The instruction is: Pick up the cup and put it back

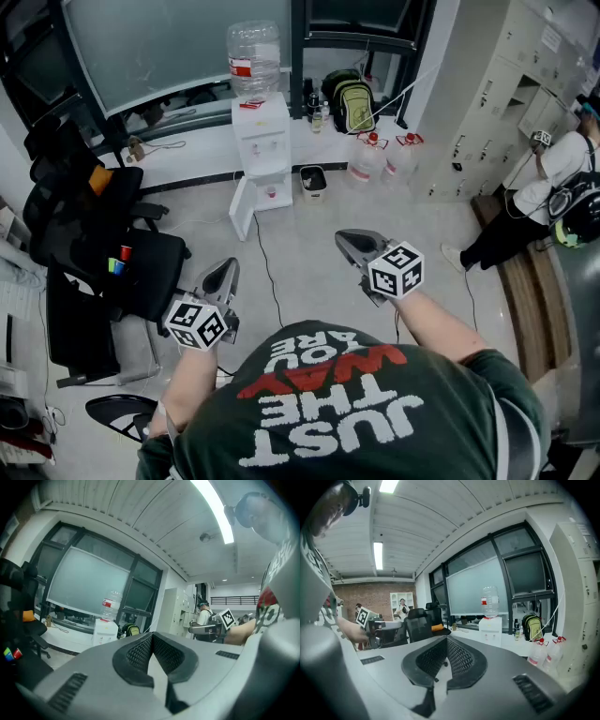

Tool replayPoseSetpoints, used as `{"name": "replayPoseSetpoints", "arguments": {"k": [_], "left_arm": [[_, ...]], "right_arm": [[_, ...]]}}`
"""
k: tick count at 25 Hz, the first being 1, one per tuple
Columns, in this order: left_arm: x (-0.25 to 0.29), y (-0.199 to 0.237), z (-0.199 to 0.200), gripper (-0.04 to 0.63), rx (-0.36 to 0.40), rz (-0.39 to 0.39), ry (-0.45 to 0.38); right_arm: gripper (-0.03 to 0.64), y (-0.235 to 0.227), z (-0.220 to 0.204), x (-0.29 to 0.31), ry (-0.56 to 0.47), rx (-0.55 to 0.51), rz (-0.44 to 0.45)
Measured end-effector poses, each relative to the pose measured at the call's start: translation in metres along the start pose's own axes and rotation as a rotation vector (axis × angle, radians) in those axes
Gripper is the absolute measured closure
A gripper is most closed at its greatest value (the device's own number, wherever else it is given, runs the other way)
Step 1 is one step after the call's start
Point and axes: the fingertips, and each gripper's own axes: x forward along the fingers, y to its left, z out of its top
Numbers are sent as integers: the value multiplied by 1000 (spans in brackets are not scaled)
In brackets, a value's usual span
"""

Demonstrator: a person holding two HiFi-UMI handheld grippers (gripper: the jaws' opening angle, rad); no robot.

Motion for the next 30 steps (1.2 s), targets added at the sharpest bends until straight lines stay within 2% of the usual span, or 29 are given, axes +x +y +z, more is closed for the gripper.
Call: {"name": "replayPoseSetpoints", "arguments": {"k": [16,21,30], "left_arm": [[13,-17,1,595,7,-5,8],[12,-21,-1,595,5,1,8],[39,-55,-6,595,8,10,11]], "right_arm": [[584,-14,3,-11,-13,4,4],[584,-13,3,-15,-23,38,18],[584,-35,2,-47,-31,24,53]]}}
